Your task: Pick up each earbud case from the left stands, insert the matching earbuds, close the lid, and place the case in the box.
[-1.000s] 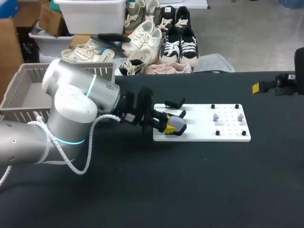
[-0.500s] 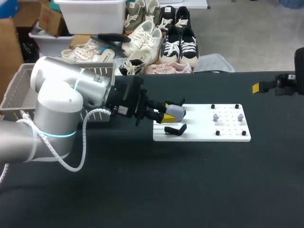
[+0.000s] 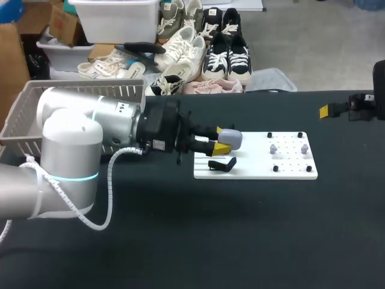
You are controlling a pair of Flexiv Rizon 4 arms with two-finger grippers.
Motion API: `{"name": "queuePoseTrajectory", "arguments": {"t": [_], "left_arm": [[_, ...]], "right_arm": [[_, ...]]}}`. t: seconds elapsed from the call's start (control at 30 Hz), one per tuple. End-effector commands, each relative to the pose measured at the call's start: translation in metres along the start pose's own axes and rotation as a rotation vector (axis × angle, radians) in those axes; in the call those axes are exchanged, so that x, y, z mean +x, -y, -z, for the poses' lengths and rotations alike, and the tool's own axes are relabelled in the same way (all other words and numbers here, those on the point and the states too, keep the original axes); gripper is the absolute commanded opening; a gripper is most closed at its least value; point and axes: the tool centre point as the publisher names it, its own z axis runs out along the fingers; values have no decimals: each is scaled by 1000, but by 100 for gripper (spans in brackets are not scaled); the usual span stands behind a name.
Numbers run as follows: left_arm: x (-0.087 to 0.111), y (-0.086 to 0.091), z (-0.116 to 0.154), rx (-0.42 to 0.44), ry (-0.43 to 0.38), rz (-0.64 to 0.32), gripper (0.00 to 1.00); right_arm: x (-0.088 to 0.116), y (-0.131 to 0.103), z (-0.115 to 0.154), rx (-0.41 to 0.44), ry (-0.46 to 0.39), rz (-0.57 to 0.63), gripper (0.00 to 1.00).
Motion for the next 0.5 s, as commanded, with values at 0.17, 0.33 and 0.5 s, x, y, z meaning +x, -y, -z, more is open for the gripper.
{"name": "queuePoseTrajectory", "arguments": {"t": [0.17, 0.33, 0.5], "left_arm": [[-2, 6, -4, -25, 7, -26, 0], [-11, 10, 4, -32, 10, -41, 0], [-18, 8, 15, -37, 14, -27, 0]], "right_arm": [[0, 1, 0, -5, -1, 1, 100], [0, 1, 0, -5, -1, 1, 100], [0, 1, 0, -5, -1, 1, 100]]}}
